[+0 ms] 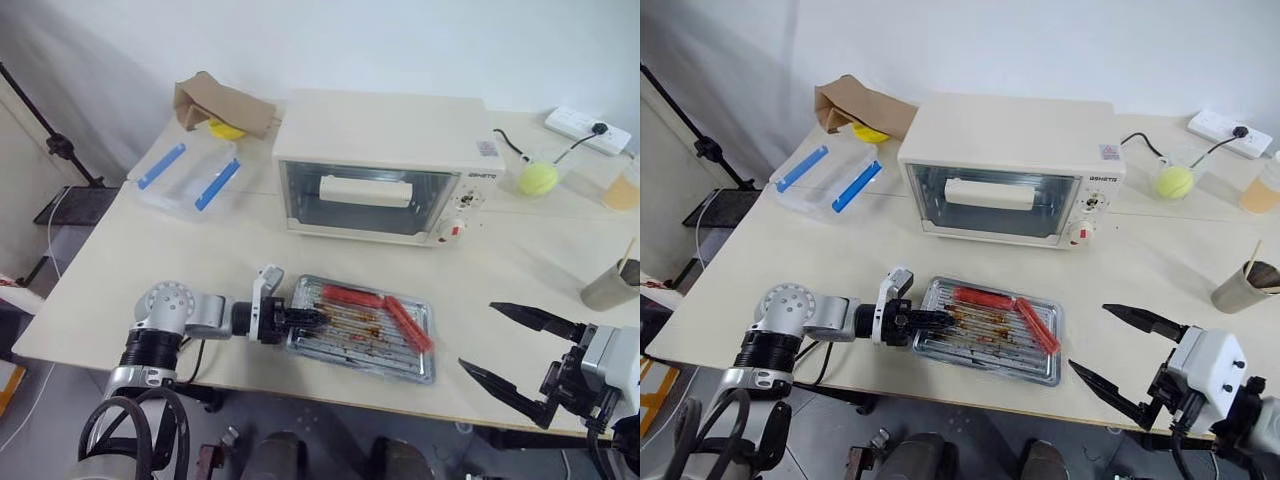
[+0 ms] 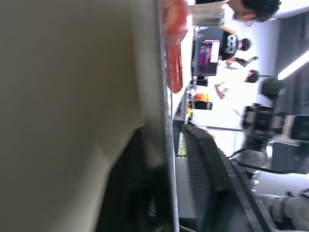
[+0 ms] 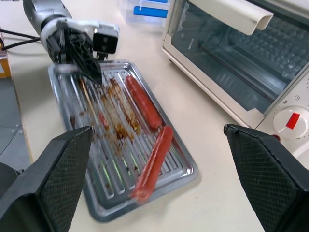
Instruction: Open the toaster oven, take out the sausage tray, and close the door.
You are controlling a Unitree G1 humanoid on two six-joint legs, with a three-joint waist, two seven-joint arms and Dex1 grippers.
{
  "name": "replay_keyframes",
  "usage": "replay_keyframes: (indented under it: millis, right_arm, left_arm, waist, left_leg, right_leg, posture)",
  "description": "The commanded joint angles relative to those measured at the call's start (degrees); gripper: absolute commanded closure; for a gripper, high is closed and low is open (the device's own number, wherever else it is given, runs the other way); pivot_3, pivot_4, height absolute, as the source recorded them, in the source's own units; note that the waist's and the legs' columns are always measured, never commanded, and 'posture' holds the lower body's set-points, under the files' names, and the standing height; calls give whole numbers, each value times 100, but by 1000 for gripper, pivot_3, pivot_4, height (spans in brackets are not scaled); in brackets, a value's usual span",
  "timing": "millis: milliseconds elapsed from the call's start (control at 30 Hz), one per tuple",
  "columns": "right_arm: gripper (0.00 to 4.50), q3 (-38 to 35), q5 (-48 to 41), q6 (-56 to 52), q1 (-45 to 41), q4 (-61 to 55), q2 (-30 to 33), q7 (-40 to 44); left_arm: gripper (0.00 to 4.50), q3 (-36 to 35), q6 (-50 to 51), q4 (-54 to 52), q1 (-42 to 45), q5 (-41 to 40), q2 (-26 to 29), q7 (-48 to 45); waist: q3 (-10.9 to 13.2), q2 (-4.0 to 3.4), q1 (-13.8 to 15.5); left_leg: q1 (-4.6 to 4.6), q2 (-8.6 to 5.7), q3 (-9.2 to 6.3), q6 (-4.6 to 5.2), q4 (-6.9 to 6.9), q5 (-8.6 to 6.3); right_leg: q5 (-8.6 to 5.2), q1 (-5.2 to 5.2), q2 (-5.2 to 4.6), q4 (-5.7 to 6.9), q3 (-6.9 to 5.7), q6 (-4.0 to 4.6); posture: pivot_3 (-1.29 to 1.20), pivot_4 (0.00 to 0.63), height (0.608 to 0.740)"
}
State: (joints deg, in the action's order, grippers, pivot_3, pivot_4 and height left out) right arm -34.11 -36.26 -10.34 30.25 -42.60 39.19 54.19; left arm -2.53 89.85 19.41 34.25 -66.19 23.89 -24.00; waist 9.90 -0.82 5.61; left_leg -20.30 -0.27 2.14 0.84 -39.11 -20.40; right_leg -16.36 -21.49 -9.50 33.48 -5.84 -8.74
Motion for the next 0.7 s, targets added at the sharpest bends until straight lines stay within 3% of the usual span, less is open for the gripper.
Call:
replay_keyframes:
  millis: [33,267,400,533,700]
  right_arm:
    - [0,28,-41,22,-65,-5,45,10]
    - [0,129,21,108,-159,199,87,222]
    - [0,194,75,169,-224,336,94,327]
    - [0,269,144,254,-332,542,109,455]
    - [0,362,211,370,-489,824,115,595]
  left_arm:
    - [2073,-223,109,-425,-304,173,66,-47]
    - [115,-227,-761,-1544,-750,578,1038,-1082]
    - [48,-13,-1589,-1842,-1039,1103,1755,-1888]
    - [48,248,-3323,-2125,-1662,2148,2548,-2909]
    - [48,-183,-5394,-2122,-2361,2793,2909,-4095]
  waist:
    - [5,8,-62]
    - [27,41,-244]
    - [37,39,-300]
    - [42,34,-358]
    - [49,24,-424]
  left_leg:
    - [0,1,0,16,2,9]
    - [0,9,0,5,13,5]
    - [6,19,3,-11,18,2]
    - [6,50,9,-24,35,-5]
    - [6,55,17,-15,80,1]
  right_leg:
    - [0,-2,3,0,-1,0]
    - [-6,-7,27,-1,-11,10]
    - [-13,-12,33,0,-12,24]
    - [-16,-21,36,-10,-9,30]
    - [-18,-32,35,-36,-12,33]
  posture:
    - [0,150,740]
    - [0,150,740]
    - [0,150,740]
    - [0,150,740]
    - [0,150,740]
